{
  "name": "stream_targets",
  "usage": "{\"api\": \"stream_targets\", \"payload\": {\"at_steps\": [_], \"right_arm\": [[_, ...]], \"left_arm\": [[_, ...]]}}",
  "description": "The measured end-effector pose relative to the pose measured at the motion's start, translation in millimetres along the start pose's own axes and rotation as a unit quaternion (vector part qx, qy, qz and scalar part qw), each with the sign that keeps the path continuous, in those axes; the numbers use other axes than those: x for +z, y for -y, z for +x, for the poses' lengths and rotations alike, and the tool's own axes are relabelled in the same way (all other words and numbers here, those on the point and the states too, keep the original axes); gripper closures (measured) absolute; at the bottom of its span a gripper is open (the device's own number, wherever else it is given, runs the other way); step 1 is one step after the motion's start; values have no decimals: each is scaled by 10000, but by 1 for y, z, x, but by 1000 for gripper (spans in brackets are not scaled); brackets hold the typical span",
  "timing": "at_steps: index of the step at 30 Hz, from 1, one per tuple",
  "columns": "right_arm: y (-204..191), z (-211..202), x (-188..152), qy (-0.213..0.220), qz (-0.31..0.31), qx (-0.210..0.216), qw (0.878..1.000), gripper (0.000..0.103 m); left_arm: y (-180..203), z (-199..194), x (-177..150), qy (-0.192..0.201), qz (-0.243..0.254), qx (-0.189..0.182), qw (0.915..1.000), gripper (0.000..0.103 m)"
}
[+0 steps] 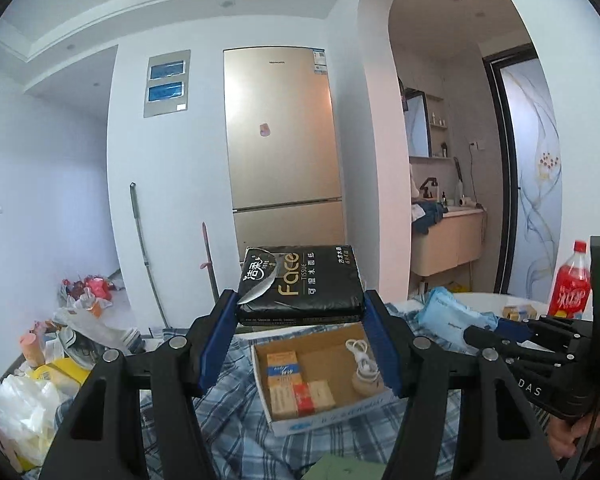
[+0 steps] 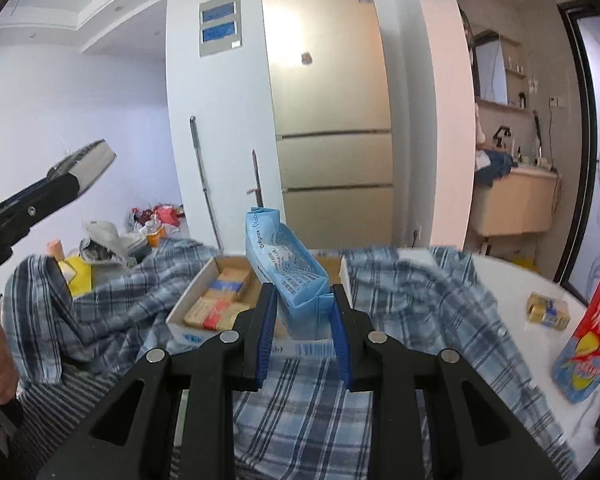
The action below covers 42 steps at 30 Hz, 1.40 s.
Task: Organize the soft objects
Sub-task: 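Carry the black and blue tissue packs over the box with both grippers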
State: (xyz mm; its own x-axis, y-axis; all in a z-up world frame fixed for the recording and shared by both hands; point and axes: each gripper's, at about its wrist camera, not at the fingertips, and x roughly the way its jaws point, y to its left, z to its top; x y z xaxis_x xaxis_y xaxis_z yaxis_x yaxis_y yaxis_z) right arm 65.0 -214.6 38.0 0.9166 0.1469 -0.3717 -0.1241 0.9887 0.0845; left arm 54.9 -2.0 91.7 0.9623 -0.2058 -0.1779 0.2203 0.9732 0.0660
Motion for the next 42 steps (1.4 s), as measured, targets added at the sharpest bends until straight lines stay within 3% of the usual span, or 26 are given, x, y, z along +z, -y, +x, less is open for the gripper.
{"api": "stream_targets", "payload": {"at_steps": [8, 13, 21, 24, 30, 34, 42], "right_arm": [[5, 9, 63, 544, 198, -209, 9981, 77], [9, 31, 99, 796, 336, -210, 9960, 77], [11, 73, 114, 934, 301, -436, 9942, 77], [11, 88, 106, 823, 288, -444, 9952, 77], [22, 126, 81, 296, 395, -522, 9974, 77], [21, 146, 65, 22, 191, -604, 9980, 77], [32, 188, 34, -806, 249, -499, 9952, 77]], "left_arm": [[7, 8, 43, 377, -107, 176, 9991, 38], [10, 35, 73, 314, -217, 289, 9989, 38], [13, 93, 89, 175, -378, 409, 9983, 38], [13, 121, 83, -97, -361, 381, 9986, 38], [14, 179, 46, -1034, -292, 276, 9938, 38], [13, 222, 16, -1828, -345, 182, 9824, 38], [8, 276, -31, -2881, -526, 14, 9562, 38]]}}
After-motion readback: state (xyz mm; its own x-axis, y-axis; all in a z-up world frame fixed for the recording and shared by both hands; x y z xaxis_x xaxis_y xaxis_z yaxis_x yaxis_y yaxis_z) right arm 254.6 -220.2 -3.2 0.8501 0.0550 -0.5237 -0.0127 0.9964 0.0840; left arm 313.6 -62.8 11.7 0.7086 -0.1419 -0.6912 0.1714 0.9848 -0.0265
